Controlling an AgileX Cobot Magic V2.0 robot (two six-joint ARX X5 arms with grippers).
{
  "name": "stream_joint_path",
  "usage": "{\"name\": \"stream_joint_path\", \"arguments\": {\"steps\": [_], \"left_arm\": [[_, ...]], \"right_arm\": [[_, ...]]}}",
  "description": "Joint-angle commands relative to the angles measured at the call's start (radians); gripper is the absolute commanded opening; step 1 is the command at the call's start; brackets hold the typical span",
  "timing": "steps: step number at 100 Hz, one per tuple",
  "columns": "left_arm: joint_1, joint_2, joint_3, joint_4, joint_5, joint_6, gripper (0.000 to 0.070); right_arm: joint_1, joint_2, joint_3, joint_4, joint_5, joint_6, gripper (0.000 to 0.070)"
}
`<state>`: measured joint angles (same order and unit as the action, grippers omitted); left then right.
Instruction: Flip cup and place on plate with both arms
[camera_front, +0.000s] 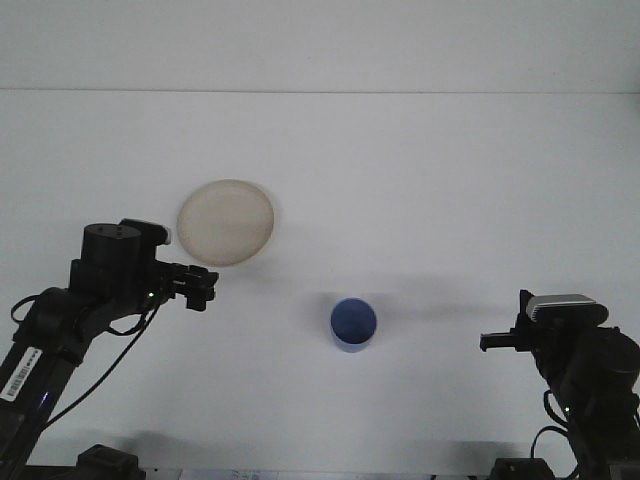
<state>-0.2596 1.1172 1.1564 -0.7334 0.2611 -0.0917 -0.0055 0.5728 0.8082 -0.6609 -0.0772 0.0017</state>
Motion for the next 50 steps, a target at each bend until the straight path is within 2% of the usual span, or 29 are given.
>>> {"name": "stream_joint_path", "arguments": {"steps": [1,18,50], "left_arm": [[-0.039,0.021,0.017,0.020,0.007,-0.007,0.0463],[-0.179,0.109,0.068,0.037,0.006,-0.010,0.0463],[-0.411,0.409,0.324,-0.016,0.006,-0.013,0.0463]], "right_arm": [[0.000,0.005,0.006,0.009,-0.002,0.009,0.0000],[0.000,0.005,0.006,0.010,-0.002,0.009,0.0000],[0.000,0.005,0.006,0.010,-0.002,0.009,0.0000]]}}
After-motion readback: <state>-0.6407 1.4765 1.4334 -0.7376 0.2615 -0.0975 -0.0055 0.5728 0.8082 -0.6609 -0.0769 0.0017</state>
